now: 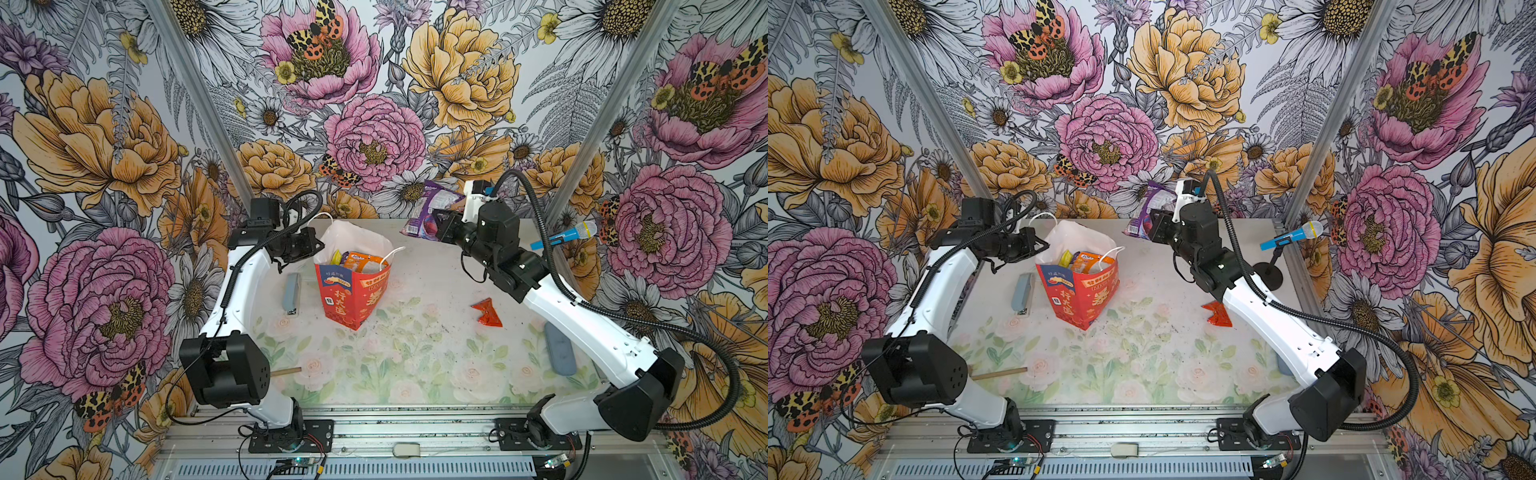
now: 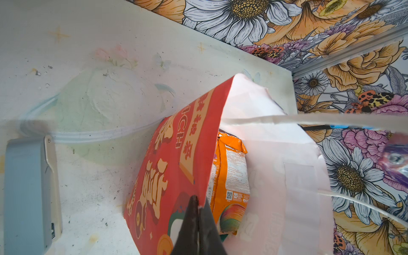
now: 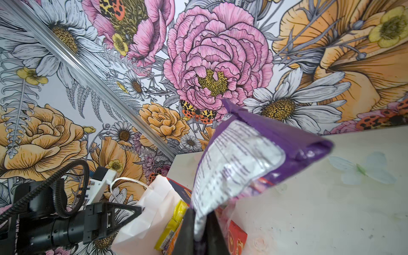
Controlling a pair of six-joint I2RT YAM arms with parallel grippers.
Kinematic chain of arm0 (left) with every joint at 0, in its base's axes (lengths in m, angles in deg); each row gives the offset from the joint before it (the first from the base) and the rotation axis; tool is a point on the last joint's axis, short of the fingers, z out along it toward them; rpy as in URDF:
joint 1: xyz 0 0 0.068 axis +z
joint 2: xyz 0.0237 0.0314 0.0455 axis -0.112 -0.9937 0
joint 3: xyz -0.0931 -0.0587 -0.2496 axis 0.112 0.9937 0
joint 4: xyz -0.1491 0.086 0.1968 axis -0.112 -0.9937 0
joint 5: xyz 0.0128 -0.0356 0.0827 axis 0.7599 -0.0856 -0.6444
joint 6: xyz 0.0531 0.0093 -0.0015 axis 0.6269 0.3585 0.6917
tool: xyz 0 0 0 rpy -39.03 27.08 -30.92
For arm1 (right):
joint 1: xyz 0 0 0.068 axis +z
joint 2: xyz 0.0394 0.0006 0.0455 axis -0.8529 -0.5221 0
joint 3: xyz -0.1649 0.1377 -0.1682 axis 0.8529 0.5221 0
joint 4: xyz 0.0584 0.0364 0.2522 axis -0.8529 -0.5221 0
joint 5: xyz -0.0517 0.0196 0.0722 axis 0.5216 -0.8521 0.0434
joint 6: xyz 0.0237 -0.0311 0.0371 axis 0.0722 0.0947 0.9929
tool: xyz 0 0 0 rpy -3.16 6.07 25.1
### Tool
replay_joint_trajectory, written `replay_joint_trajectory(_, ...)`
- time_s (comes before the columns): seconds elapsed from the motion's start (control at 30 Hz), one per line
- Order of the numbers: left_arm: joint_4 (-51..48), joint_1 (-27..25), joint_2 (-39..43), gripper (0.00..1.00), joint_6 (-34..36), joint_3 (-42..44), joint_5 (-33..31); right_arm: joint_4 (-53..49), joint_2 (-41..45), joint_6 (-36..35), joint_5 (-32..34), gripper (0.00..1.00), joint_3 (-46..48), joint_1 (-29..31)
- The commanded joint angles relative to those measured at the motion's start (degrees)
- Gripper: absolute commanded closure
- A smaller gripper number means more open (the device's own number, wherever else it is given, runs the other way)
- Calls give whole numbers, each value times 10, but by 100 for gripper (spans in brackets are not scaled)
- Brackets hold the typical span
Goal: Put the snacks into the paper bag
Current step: 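Lift and carry the purple bag with the right gripper above the paper bag, then lower the purple bag into the paper bag opening with the right gripper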
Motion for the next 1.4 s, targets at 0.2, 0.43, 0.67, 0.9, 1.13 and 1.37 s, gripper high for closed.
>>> replay_joint_trajectory(0.2,2,-4,12,100,-6,8,-4,35,-98,-36,-41,100,-135,47)
replay_joint_trajectory(0.43,2,-4,12,100,-5,8,-3,16,-172,-38,-58,100,-196,75)
replay_joint_trajectory(0.67,2,-4,10,100,-7,8,-2,1,-200,-38,-61,100,-198,97)
replay_joint_trajectory(0.9,2,-3,11,100,-5,8,-3,-4,-215,-33,-77,100,-188,130)
replay_joint_trajectory(1.13,2,-3,11,100,-6,8,-2,-5,-219,-28,-88,100,-176,154)
replay_joint_trajectory(1.37,2,-3,12,100,-7,8,-2,-5,-232,-12,-98,100,-165,159)
